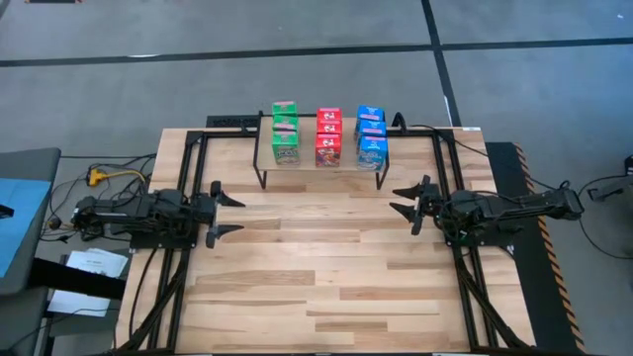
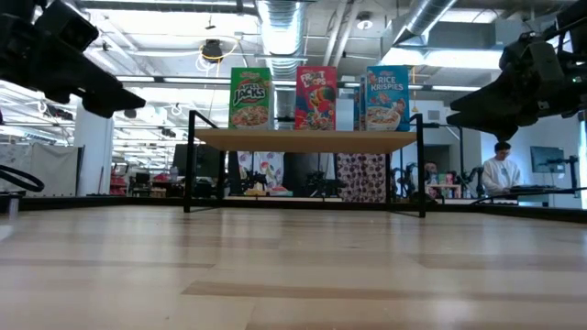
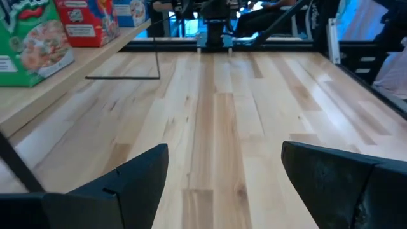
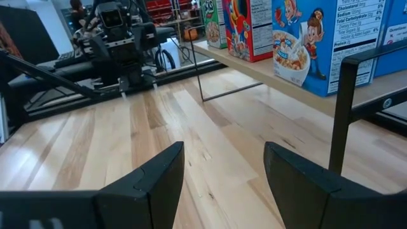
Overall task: Stack cereal on shelf
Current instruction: Return to Home Position
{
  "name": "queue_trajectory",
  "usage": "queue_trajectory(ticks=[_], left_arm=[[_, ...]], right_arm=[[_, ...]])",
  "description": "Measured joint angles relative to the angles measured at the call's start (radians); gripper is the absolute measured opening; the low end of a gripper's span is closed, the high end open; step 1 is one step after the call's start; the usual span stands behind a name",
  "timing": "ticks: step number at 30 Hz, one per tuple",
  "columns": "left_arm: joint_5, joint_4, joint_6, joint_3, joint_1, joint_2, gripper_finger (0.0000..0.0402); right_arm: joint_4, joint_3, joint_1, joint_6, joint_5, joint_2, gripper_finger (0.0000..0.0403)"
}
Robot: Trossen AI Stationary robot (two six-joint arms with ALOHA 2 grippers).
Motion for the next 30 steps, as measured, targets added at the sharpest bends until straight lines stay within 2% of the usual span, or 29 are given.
queue_trajectory(ticks=[10, 27, 30], left_arm=[[-0.098, -0.039, -0.001, 0.0, 0.0, 0.0, 0.0295], [-0.097, -0.08, -0.035, 0.001, 0.0, 0.0, 0.0295], [-0.09, -0.141, -0.138, 0.0, 0.0, 0.002, 0.0295]], right_arm=[[-0.003, 0.0, 0.0, -0.005, 0.0, 0.0, 0.024], [-0.004, 0.0, 0.0, -0.008, -0.001, 0.0, 0.024], [-0.004, 0.0, 0.0, -0.008, -0.001, 0.0, 0.024]])
